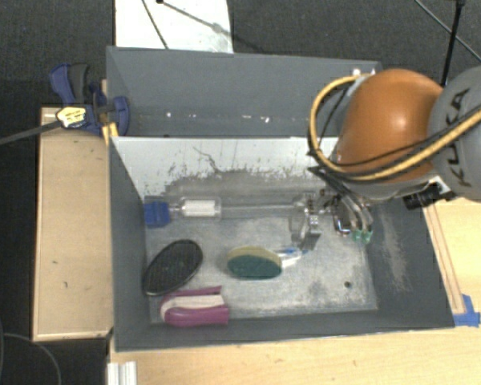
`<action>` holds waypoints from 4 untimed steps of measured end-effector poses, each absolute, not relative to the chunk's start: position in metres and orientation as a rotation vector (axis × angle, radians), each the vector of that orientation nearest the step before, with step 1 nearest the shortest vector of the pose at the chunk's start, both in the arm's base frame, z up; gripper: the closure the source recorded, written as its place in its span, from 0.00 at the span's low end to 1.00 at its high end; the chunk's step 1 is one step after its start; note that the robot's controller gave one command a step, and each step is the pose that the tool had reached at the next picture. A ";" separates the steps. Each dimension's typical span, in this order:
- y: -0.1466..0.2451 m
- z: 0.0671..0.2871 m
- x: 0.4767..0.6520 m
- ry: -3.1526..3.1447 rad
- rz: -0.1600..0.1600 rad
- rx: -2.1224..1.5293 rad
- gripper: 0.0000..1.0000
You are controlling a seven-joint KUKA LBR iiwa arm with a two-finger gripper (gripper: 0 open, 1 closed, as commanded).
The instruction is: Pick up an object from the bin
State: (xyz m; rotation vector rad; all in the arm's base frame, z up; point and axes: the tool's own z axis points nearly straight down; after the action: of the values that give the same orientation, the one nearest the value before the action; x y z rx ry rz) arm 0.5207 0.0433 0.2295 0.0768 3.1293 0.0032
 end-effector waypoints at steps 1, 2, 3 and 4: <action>0.052 0.153 0.486 3.112 0.001 -0.453 1.00; 0.052 0.155 0.487 3.108 0.001 -0.451 0.00; 0.034 0.069 0.570 3.139 0.001 0.055 0.00; 0.034 0.070 0.570 3.137 0.001 0.053 1.00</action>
Offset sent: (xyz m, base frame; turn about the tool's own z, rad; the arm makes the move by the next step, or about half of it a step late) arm -0.0343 0.0081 -0.0750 -0.3373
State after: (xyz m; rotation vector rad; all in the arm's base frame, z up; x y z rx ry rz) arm 0.5705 0.0344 0.0703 0.0525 3.1372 0.0007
